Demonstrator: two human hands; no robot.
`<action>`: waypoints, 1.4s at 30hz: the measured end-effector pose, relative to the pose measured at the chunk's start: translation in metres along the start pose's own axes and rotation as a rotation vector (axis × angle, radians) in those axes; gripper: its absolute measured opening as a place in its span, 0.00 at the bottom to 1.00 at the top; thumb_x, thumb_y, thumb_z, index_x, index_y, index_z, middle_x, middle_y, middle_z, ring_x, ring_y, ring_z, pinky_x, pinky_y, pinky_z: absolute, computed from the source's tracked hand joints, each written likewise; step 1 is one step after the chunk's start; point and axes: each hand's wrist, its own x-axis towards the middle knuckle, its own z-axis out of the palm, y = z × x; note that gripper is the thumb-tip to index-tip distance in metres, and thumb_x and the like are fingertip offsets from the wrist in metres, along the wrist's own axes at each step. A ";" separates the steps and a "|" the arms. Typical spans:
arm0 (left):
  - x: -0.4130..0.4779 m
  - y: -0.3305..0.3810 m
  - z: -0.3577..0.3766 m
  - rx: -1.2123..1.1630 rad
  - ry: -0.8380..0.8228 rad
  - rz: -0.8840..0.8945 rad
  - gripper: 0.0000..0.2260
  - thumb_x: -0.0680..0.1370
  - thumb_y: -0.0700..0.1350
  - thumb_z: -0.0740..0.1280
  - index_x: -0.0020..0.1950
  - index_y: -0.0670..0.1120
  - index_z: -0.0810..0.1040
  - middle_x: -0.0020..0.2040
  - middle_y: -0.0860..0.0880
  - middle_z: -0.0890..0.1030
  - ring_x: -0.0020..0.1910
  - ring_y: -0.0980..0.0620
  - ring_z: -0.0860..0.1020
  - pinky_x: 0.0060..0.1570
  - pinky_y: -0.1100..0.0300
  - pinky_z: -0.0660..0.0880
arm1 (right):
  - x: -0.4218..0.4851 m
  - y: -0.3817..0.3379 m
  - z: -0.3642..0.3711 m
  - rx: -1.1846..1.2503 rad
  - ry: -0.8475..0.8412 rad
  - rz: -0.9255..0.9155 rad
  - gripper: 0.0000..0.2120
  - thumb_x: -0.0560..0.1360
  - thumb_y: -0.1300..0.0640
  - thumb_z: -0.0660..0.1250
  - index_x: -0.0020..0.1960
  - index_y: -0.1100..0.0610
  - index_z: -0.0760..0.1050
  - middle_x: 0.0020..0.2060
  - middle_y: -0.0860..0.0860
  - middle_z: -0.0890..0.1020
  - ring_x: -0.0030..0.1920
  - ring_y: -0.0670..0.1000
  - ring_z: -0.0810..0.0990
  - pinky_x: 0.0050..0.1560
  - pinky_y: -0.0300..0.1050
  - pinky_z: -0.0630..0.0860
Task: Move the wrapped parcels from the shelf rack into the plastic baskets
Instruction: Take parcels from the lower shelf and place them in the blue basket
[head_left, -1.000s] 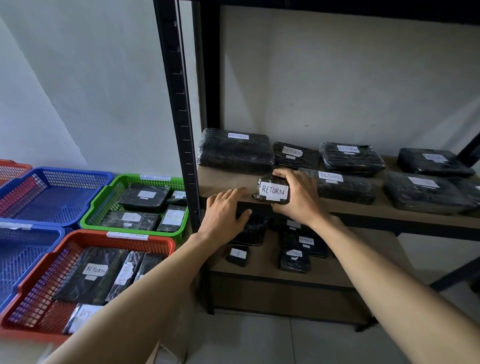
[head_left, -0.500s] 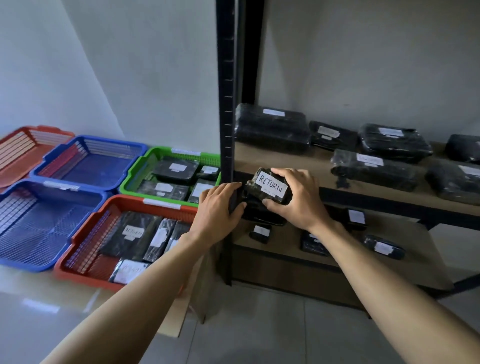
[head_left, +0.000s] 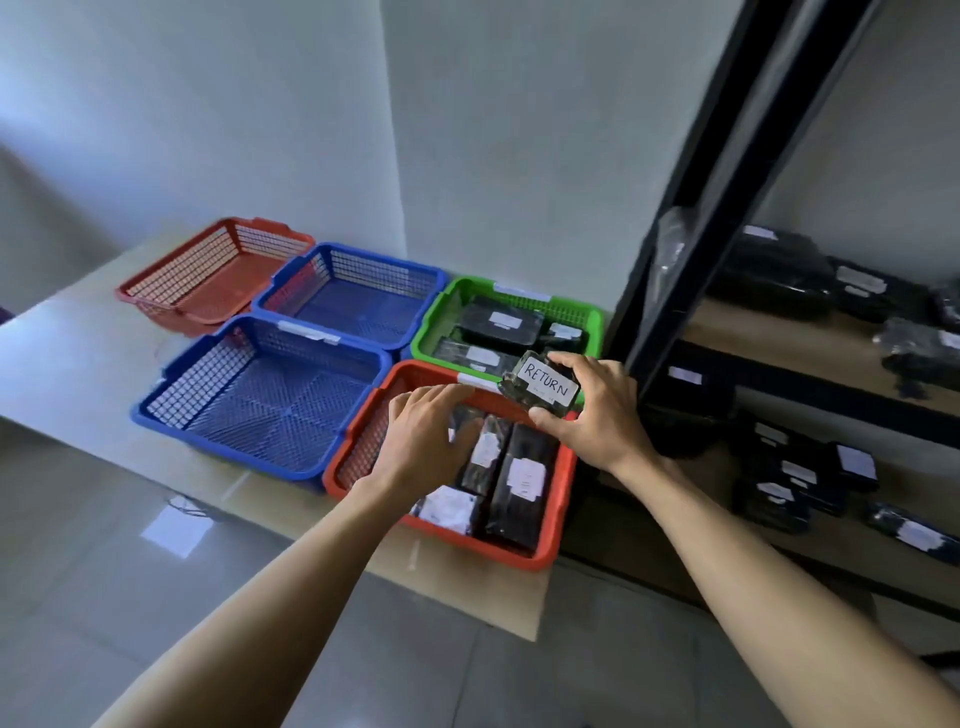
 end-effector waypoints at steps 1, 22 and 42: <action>-0.003 -0.016 -0.009 0.011 -0.006 -0.011 0.16 0.76 0.52 0.67 0.63 0.51 0.76 0.59 0.54 0.80 0.63 0.50 0.72 0.61 0.55 0.59 | 0.001 -0.011 0.011 -0.001 -0.002 0.005 0.34 0.64 0.34 0.65 0.66 0.49 0.72 0.58 0.45 0.79 0.58 0.54 0.72 0.57 0.49 0.65; 0.031 -0.221 -0.065 0.071 -0.189 -0.175 0.18 0.78 0.53 0.64 0.66 0.49 0.73 0.62 0.52 0.77 0.65 0.51 0.72 0.64 0.53 0.58 | 0.093 -0.110 0.162 0.026 -0.188 0.076 0.33 0.68 0.42 0.74 0.70 0.50 0.70 0.62 0.49 0.78 0.61 0.55 0.69 0.59 0.50 0.64; 0.096 -0.328 -0.059 0.082 -0.397 -0.204 0.17 0.79 0.50 0.62 0.67 0.48 0.72 0.62 0.51 0.78 0.61 0.50 0.75 0.59 0.53 0.61 | 0.150 -0.172 0.302 -0.296 -0.643 0.100 0.37 0.69 0.42 0.70 0.74 0.49 0.61 0.67 0.49 0.73 0.66 0.55 0.70 0.64 0.55 0.61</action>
